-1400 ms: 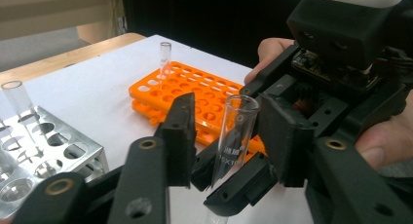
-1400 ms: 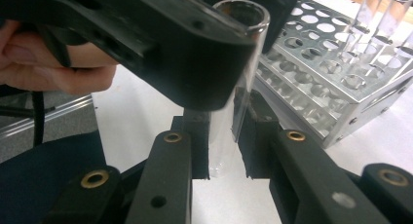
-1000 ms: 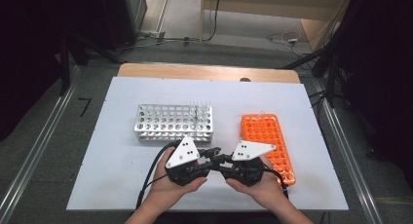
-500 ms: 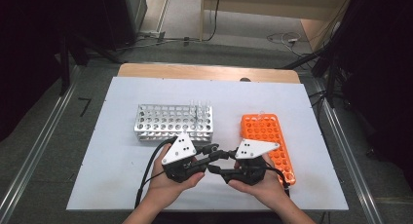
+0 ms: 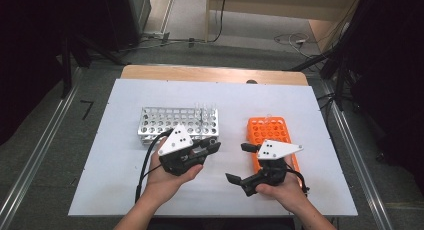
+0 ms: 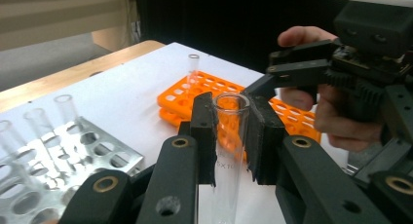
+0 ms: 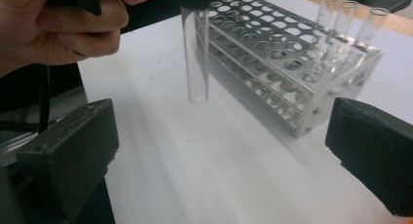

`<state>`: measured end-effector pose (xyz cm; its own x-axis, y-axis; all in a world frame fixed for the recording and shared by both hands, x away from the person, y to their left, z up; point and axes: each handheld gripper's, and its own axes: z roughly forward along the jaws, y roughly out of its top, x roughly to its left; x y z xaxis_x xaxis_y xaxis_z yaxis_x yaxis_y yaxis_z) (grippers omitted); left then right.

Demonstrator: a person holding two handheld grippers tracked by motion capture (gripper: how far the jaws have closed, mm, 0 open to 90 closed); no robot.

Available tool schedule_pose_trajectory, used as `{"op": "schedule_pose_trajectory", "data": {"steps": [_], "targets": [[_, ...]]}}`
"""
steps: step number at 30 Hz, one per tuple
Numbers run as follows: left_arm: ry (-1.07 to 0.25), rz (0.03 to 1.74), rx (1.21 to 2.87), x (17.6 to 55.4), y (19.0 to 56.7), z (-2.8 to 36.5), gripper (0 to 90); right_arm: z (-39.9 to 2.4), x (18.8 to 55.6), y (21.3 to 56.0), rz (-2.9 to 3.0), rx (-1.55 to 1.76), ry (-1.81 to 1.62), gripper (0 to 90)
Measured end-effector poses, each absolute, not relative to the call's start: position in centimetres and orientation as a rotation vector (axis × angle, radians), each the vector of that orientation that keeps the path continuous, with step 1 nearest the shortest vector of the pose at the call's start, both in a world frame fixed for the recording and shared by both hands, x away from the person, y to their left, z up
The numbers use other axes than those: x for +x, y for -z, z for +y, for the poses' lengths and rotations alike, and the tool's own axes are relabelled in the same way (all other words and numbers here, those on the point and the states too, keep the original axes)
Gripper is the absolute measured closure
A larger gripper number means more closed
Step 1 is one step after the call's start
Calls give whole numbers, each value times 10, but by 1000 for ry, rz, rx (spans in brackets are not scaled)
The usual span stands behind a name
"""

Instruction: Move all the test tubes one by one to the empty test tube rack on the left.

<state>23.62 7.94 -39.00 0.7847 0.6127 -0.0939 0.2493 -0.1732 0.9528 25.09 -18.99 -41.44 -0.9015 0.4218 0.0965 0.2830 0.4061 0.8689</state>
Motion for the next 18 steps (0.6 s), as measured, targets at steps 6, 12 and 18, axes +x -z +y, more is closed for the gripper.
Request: {"op": "schedule_pose_trajectory", "data": {"steps": [6, 12, 18], "targets": [[-382, 713, 1734, 248, 387, 92, 757, -211, 253, 415, 2471, 694, -1507, 0], [-410, 744, 1725, 258, 385, 101, 757, -229, 254, 417, 2444, 736, -1492, 0], [-427, 769, 1723, 269, 384, 109, 757, -243, 255, 418, 2417, 776, -1479, 0]]}}
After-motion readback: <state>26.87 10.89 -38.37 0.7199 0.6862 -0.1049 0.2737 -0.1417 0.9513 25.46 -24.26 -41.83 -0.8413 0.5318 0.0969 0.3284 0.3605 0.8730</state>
